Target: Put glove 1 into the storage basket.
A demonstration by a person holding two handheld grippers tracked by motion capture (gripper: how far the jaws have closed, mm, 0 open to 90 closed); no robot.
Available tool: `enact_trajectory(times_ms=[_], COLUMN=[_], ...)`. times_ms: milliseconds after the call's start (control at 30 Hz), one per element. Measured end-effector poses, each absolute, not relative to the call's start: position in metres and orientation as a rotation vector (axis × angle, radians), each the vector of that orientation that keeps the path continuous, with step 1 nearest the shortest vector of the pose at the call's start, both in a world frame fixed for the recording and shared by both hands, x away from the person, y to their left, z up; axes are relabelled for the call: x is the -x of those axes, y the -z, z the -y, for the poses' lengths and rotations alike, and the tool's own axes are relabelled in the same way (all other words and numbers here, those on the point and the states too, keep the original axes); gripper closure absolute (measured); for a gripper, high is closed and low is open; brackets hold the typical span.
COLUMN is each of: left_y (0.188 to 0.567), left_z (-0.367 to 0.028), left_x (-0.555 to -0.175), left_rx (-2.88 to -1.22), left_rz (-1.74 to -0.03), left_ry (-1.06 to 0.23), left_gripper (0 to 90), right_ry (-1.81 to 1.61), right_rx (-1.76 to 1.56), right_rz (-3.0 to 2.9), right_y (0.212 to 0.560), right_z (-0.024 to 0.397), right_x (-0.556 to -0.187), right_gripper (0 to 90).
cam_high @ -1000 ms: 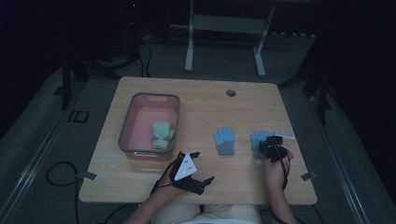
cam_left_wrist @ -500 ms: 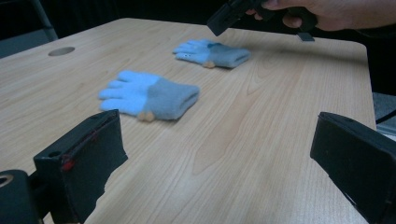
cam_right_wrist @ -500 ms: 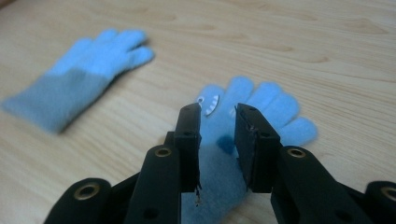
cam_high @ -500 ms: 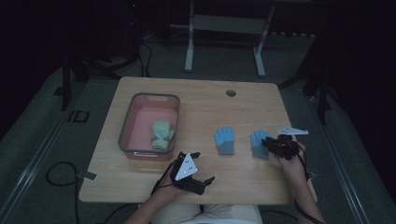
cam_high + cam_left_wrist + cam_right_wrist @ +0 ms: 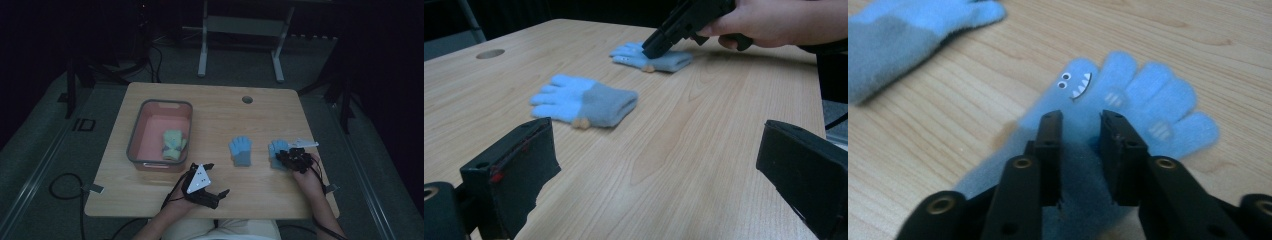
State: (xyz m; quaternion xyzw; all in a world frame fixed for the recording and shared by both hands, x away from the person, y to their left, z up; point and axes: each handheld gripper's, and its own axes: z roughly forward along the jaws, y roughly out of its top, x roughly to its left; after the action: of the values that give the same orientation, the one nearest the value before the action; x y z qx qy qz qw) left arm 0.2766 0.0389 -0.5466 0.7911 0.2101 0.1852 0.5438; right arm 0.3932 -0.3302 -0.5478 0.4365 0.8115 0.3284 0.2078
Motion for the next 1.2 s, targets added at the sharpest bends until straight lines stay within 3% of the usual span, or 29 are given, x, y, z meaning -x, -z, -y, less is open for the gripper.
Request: enact_trajectory(times_ms=[67, 167, 233, 433, 700, 933, 1200], left_y=[0.547, 0.546, 0.546, 0.548, 0.547, 0.546, 0.545], left_z=[-0.038, -0.037, -0.036, -0.036, -0.036, -0.037, -0.038], left_x=[-0.276, -0.276, -0.276, -0.276, -0.276, -0.276, -0.276], left_rx=[-1.877, -1.88, -1.882, -1.889, -1.885, -1.883, -1.878], left_rz=[-0.497, -0.49, -0.486, -0.488, -0.491, -0.49, -0.493], left_ry=[-0.437, -0.439, -0.439, -0.44, -0.443, -0.451, -0.453], left_gripper=[2.7, 2.7, 2.7, 2.7, 2.7, 2.7, 2.7], right_ry=[-0.889, -0.855, -0.852, -0.882, -1.01, -1.122, -1.16], right_rx=[-1.216, -1.243, -1.249, -1.284, -1.219, -1.082, -1.0], right_rz=[-2.257, -2.245, -2.238, -2.202, -2.143, -2.171, -2.234], right_y=[0.547, 0.546, 0.547, 0.545, 0.5, 0.473, 0.472], right_z=[0.327, 0.326, 0.325, 0.325, 0.316, 0.276, 0.235], right_x=[-0.393, -0.395, -0.394, -0.393, -0.389, -0.388, -0.391], right_gripper=[68.5, 83.8, 87.2, 88.7, 89.1, 89.3, 89.3])
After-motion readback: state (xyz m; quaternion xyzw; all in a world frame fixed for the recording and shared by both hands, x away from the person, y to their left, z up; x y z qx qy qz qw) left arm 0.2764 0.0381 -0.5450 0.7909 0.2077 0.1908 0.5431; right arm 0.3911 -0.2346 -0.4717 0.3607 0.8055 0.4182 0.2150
